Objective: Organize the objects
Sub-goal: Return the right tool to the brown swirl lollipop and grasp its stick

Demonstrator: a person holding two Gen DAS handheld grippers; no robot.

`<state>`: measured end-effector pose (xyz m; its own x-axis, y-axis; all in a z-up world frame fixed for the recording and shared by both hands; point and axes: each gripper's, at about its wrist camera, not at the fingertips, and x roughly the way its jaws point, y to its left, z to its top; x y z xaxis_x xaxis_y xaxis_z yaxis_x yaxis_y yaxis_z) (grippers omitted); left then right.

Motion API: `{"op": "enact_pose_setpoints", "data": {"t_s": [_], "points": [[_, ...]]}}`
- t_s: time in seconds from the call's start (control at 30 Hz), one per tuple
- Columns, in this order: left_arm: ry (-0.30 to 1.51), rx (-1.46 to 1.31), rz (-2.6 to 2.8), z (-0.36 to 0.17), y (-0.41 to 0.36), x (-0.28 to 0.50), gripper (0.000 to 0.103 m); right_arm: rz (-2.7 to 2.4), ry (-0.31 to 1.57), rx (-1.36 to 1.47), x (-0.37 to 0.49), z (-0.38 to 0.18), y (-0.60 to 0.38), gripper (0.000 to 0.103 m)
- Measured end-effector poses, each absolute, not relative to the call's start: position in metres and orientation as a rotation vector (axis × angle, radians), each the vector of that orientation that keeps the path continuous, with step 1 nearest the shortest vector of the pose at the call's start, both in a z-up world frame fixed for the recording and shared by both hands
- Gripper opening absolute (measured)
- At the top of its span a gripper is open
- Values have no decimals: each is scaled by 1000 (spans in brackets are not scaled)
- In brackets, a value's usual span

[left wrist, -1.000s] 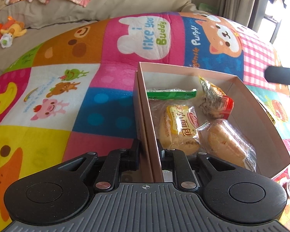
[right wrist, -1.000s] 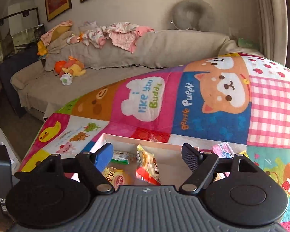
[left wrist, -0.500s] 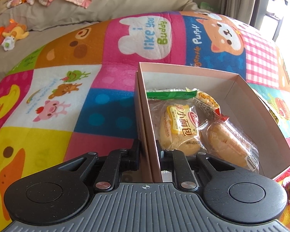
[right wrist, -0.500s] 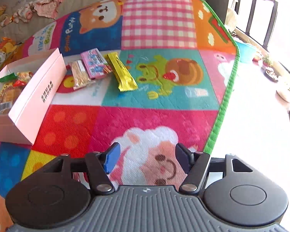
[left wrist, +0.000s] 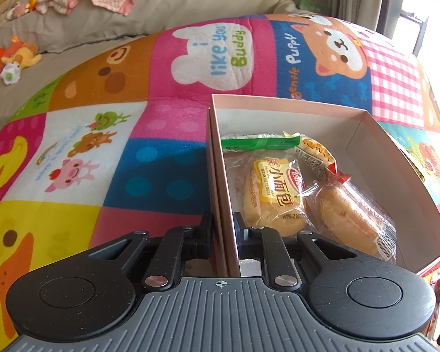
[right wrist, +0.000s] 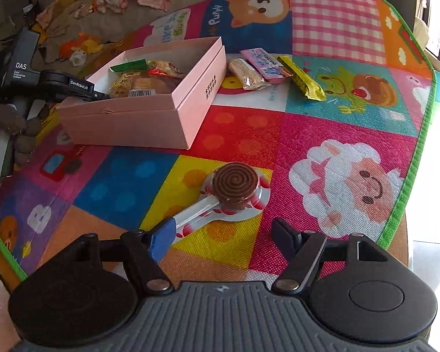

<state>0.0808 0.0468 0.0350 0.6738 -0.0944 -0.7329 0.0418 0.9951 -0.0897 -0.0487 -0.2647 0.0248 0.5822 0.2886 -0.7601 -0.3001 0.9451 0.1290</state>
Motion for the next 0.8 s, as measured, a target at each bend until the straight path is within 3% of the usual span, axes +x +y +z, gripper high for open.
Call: {"op": "enact_pose_setpoints", "data": {"t_s": [0.23,0.8], "points": [[836,-70,-81,33,47,80,16,303,883,174,-24,22,-260,103],[839,-76,-87,33,47,79,16,181,864,-70,-18,7,-215,103]]}}
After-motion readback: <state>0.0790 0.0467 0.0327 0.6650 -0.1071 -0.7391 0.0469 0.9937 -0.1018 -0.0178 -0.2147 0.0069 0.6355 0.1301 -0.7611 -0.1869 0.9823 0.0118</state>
